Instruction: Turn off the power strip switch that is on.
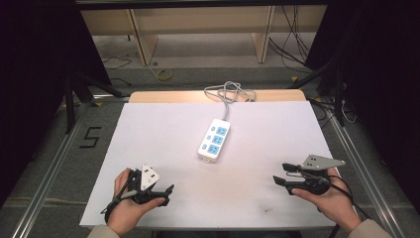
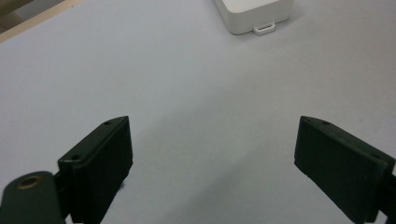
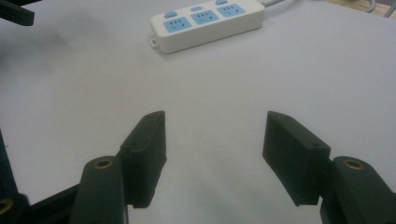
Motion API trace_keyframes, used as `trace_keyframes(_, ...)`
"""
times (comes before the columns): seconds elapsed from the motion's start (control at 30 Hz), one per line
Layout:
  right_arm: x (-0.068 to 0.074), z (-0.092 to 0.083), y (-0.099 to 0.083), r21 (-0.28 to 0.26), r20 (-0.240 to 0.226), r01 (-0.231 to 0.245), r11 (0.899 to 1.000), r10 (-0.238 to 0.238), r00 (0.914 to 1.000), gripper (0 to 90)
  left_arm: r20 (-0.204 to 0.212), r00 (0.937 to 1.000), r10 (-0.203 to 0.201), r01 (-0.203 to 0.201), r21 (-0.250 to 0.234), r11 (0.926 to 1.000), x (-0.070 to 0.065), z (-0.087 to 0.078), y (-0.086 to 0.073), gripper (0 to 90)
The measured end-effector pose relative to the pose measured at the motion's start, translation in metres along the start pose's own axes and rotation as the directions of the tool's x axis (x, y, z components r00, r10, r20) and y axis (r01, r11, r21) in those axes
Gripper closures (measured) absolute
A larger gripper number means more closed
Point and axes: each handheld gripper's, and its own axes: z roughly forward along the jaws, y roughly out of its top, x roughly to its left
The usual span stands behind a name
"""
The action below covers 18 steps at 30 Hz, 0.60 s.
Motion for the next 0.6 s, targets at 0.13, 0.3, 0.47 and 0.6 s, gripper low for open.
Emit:
trace_keyframes(0.13, -0.004, 0.010, 0.009, 0.002, 0.002, 0.009, 1.000, -0.009, 1.0000, 43.7, 0.004, 0.9999, -0.012, 0.012, 0.000, 0.9999, -0.001, 0.002, 0.001, 11.2)
trace_keyframes(0.3, -0.007, 0.024, 0.018, 0.012, 0.002, 0.020, 1.000, -0.020, 0.9998, 44.9, 0.010, 0.9999, -0.009, 0.009, -0.002, 1.0000, -0.003, 0.003, 0.003, 11.1)
trace_keyframes(0.47, -0.007, 0.036, 0.025, 0.029, -0.003, 0.029, 0.999, -0.029, 0.9996, 45.6, 0.012, 0.9999, 0.002, -0.002, 0.002, 1.0000, -0.004, 0.003, 0.004, 11.1)
trace_keyframes(0.6, -0.006, 0.044, 0.031, 0.034, -0.007, 0.035, 0.999, -0.035, 0.9994, 45.9, 0.012, 0.9999, 0.002, -0.002, 0.002, 1.0000, -0.005, 0.003, 0.004, 11.1)
